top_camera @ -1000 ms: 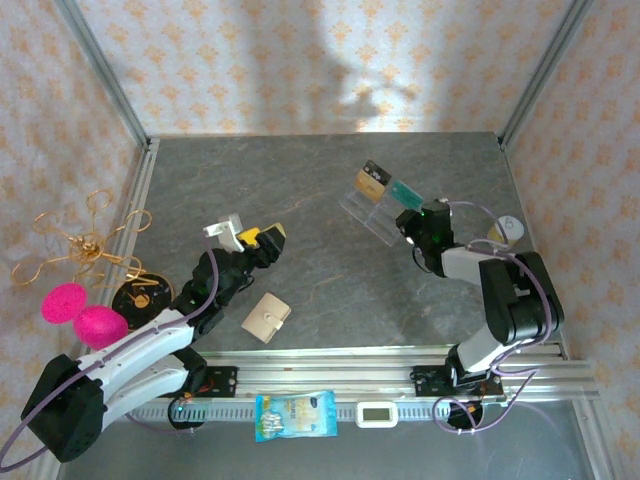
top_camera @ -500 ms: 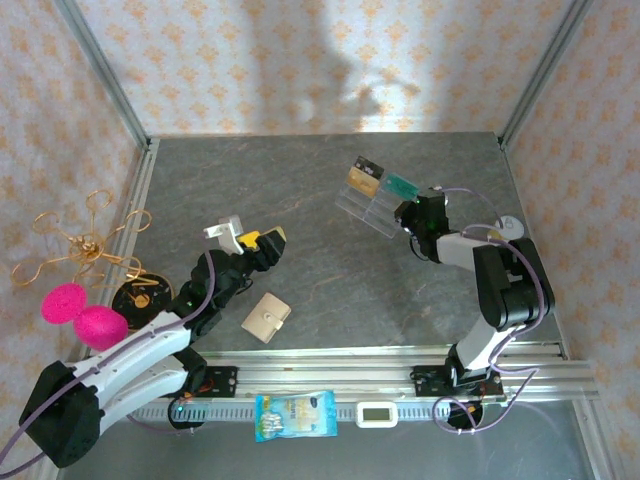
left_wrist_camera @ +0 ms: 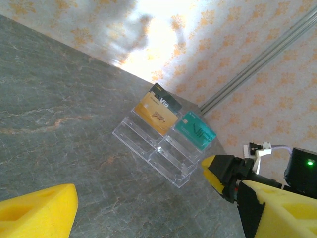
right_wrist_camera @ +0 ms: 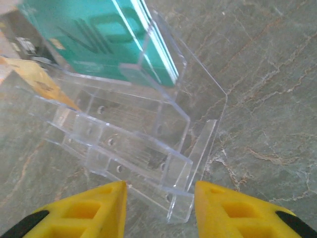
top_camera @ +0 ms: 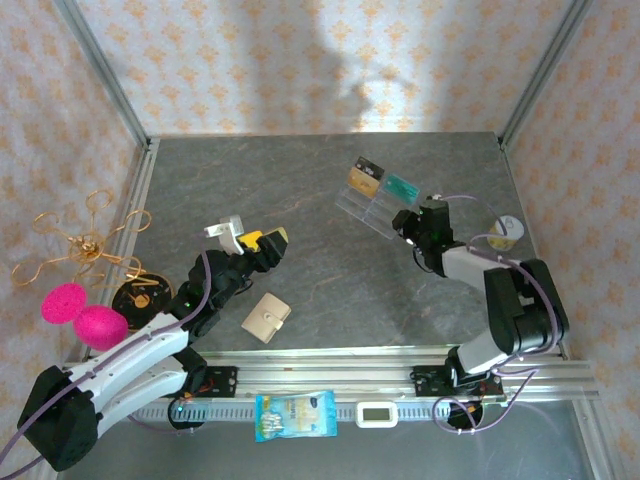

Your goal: Take the credit cards out of the card holder

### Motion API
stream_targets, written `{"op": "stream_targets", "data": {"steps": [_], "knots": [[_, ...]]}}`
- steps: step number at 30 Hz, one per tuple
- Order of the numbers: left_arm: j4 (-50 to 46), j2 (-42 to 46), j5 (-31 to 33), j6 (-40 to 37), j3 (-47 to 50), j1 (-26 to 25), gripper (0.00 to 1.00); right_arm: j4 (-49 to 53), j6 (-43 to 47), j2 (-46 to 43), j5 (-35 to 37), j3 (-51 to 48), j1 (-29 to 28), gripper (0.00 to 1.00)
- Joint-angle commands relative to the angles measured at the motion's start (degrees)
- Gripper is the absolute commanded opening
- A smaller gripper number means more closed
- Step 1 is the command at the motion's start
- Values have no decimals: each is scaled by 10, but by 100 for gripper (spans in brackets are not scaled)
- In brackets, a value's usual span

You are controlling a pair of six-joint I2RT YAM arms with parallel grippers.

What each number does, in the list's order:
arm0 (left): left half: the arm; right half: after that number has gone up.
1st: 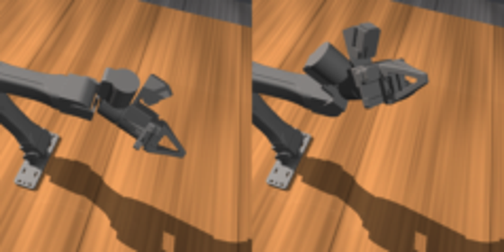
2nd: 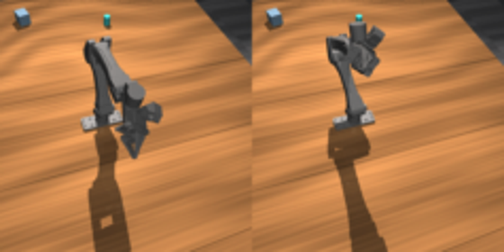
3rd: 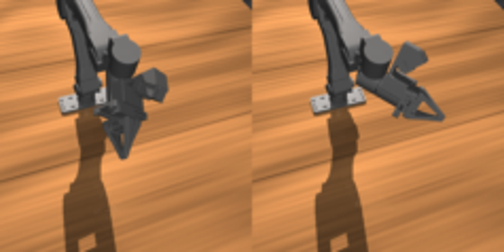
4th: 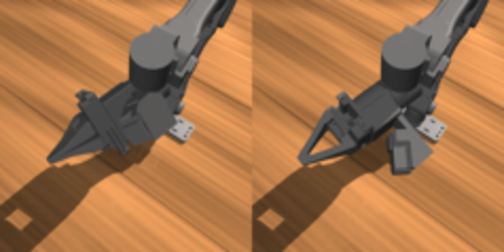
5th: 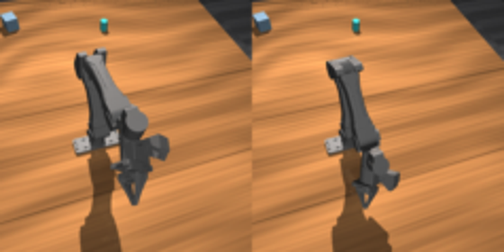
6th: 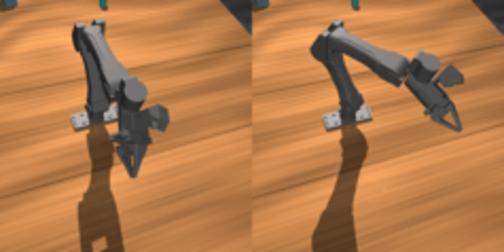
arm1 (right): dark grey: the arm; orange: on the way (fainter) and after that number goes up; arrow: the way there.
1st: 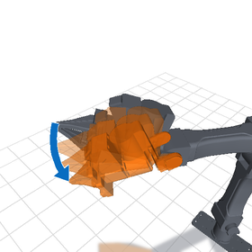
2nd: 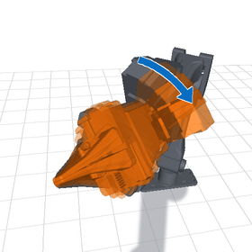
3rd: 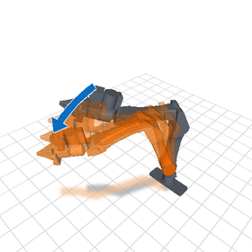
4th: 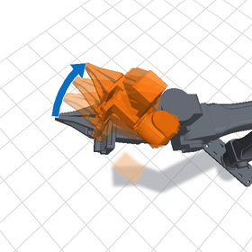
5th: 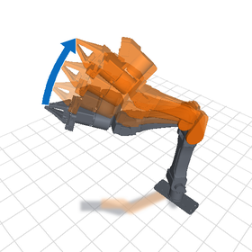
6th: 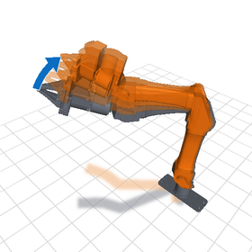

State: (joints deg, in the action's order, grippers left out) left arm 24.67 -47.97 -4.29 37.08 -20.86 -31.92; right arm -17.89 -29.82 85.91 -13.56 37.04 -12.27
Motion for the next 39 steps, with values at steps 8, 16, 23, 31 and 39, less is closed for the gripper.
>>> {"op": "stream_targets", "data": {"steps": [8, 16, 23, 31, 39], "knots": [[13, 2, -11, -1, -13, -8, 82, -7, -65, 34, 36, -7, -35, 37], [6, 15, -7, -5, -9, -7, 82, -47, -97, 75, 51, 9, -35, 34], [6, 20, -9, -2, -10, -8, 83, -56, -113, 99, 60, 13, -34, 31], [6, 21, -9, 1, -10, -8, 83, -32, -114, 127, 76, 34, -35, 22], [-6, 28, -9, 1, -15, -8, 83, 1, -44, 134, 34, 43, -35, 14]]}}
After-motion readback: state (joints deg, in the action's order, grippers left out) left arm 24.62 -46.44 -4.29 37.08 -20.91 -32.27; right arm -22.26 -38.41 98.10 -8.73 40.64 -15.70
